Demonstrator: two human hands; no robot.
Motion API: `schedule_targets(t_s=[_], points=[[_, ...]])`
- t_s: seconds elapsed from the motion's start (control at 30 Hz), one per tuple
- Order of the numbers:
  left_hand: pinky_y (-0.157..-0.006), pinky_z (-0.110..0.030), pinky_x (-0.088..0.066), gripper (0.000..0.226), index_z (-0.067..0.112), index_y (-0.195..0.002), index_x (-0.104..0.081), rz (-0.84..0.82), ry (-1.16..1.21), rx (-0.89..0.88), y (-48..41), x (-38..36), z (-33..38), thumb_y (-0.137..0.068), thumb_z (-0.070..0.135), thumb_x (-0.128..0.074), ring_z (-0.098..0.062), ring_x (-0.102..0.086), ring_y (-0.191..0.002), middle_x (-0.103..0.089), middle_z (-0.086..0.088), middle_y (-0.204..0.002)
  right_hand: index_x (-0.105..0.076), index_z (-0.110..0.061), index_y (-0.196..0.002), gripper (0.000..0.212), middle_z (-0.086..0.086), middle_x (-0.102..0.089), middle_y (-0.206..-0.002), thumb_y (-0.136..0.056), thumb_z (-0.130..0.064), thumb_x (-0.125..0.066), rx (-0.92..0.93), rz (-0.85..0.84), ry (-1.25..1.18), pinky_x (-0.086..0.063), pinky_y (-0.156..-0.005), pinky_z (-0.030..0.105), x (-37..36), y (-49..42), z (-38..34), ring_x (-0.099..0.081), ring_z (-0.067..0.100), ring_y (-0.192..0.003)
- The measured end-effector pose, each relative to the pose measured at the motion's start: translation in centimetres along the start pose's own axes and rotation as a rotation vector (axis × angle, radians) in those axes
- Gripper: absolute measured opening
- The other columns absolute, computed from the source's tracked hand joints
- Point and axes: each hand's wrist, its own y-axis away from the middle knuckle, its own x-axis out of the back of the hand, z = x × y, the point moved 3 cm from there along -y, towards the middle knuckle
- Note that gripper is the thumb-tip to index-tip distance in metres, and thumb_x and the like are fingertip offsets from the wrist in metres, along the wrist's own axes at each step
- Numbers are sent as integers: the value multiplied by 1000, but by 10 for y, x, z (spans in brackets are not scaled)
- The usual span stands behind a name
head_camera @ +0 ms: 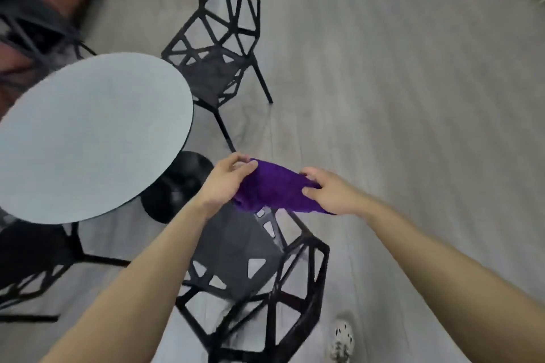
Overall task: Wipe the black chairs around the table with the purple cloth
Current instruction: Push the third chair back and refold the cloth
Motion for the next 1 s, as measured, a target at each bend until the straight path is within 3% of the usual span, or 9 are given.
schedule_targets(t_s=[0.03,0.1,0.17,0.27,0.33,0.43,0.6,0.77,1.0], points=[[-87,-40,-48,36,24,-110,-69,23,-16,-14,4,-8,3,-91,54,-72,-17,-65,-86,-74,-4,-88,-65,-32,-112,13,-13,-74,-102,-99,-33,-67,7,-24,30,-57,-86,40,7,4,5,-72,18,-90],[-83,-44,-46,27,20,-111,-64,-28,-48,-65,11,-32,12,-100,44,-69,-21,-61,-83,-72,-15,-91,-69,-27,-96,40,-20,-68,-80,-76,-61,-78,5,-71,67,-52,-75,35,22,13,11,-64,9,-75],[-74,-45,-44,20,17,-115,-58,-117,-101,-101,18,-57,28,-107,35,-63,-26,-56,-79,-68,-18,-90,-69,-22,-99,68,-17,-70,-85,-61,-75,-86,-27,-118,66,-46,-69,31,32,15,12,-65,8,-78],[-70,-41,-53,13,21,-115,-60,-113,-221,-121,19,-74,46,-109,33,-62,-28,-66,-79,-76,-8,-95,-64,-27,-114,35,-7,-73,-106,-92,-51,-78,65,-216,145,-54,-79,36,32,3,5,-71,19,-99],[-86,-41,-62,12,29,-111,-65,27,-372,-89,13,-65,46,-105,39,-66,-17,-75,-93,-79,7,-102,-65,-31,-108,7,-4,-72,-103,-108,-35,-60,133,-262,281,-53,-81,35,35,-11,2,-68,23,-99],[-96,-40,-58,16,31,-112,-68,140,-647,89,5,-42,18,-102,43,-63,-12,-71,-102,-75,11,-108,-67,-24,-108,17,1,-71,-107,-110,-29,-51,129,-270,449,-52,-84,36,49,-38,4,-67,28,-102],[-100,-42,-53,24,23,-115,-70,-44,-847,379,-43,-45,-44,-100,35,-56,-25,-65,-114,-73,1,-124,-67,-18,-111,26,4,-73,-106,-105,-21,-42,76,-249,511,-54,-89,40,90,-94,4,-68,28,-97],[-100,-45,-54,33,21,-117,-68,-32,-722,477,-108,-60,-57,-97,42,-53,-31,-65,-116,-72,-4,-123,-63,-16,-103,23,1,-68,-96,-106,-18,-40,47,-300,662,-47,-74,38,143,-163,-2,-64,27,-90],[-103,-43,-50,35,22,-124,-65,161,-550,624,-120,-29,-54,-102,46,-52,-29,-61,-122,-69,-3,-131,-66,-17,-112,26,4,-72,-108,-108,-19,-41,174,-426,858,-47,-80,37,164,-282,-65,-65,27,-95]])
